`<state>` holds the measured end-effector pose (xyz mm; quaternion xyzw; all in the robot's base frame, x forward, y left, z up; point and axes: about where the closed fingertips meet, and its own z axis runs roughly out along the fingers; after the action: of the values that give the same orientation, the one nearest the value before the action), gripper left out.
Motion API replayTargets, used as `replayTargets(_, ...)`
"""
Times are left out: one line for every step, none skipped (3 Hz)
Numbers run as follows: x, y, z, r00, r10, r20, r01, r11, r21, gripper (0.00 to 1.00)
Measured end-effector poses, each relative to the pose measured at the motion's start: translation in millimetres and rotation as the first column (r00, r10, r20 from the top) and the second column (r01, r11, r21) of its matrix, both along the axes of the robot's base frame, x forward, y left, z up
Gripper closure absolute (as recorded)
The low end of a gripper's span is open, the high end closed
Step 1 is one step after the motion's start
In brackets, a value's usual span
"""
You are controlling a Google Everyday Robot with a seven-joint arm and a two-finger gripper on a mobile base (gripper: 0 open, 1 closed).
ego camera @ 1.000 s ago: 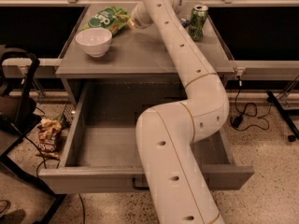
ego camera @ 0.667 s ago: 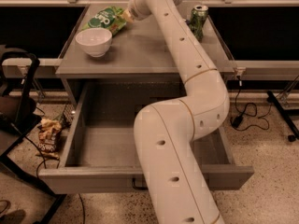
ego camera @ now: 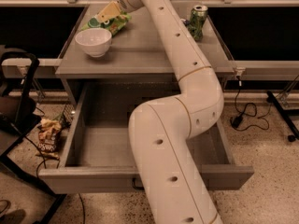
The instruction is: Place green rice chip bag into top drawer
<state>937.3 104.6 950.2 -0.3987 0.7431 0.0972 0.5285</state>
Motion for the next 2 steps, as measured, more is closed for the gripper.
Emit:
replayTargets(-1.8,22.5,2.7,0.9964,-0.04,-0.075,0.047,0.995,0.09,0.0)
replayTargets(-1.7,24.7,0.3,0.995,-0.047,-0.088,0.055,0.994,0.096,0.0)
